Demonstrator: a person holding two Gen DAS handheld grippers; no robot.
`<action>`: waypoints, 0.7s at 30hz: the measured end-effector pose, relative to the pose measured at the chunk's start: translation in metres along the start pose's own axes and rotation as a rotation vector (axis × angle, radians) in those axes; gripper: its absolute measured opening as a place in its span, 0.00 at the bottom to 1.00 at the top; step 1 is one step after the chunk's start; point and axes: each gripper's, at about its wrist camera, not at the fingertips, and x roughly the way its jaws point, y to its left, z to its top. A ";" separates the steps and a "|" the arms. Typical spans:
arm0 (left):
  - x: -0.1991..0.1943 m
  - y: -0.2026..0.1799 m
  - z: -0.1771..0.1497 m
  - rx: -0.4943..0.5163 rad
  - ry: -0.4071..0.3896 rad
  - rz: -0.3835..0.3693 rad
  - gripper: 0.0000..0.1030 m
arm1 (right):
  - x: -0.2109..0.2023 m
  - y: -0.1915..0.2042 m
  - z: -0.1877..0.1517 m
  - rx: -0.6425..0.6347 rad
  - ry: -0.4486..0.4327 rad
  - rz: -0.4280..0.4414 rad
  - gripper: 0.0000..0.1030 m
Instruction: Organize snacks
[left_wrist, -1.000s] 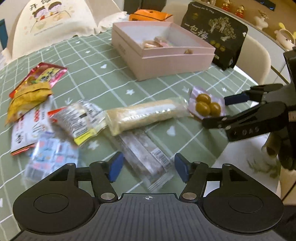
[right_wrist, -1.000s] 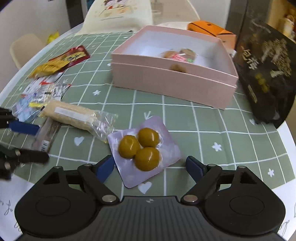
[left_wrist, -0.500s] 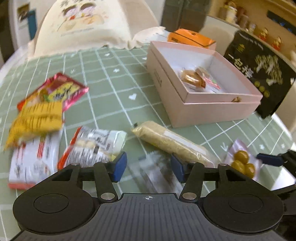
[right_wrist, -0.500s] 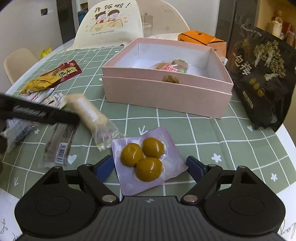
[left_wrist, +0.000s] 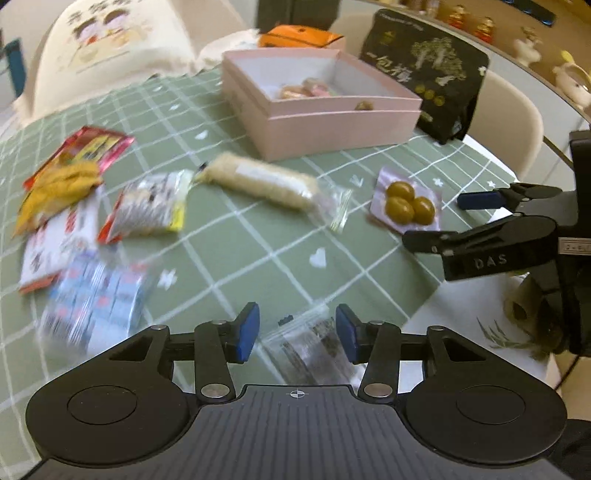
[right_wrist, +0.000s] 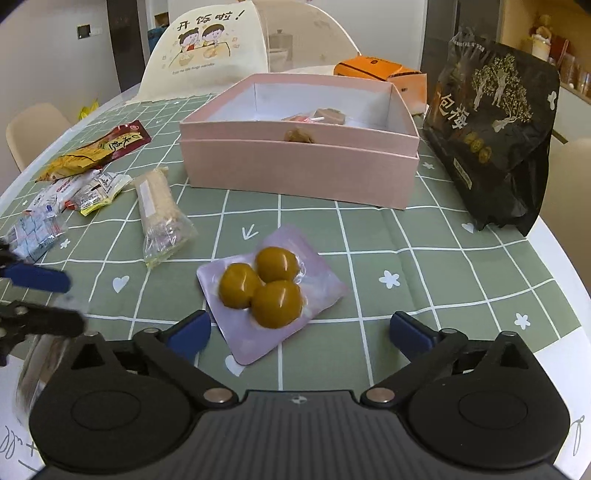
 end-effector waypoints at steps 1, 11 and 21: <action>-0.003 0.001 -0.002 -0.012 0.019 0.001 0.49 | 0.000 0.000 0.000 0.003 0.000 -0.003 1.00; -0.027 0.011 -0.017 -0.214 0.178 -0.099 0.48 | -0.002 0.005 -0.005 0.040 -0.008 -0.040 1.00; 0.005 -0.029 0.003 -0.004 0.135 -0.039 0.51 | 0.000 0.001 0.001 0.003 0.028 -0.008 1.00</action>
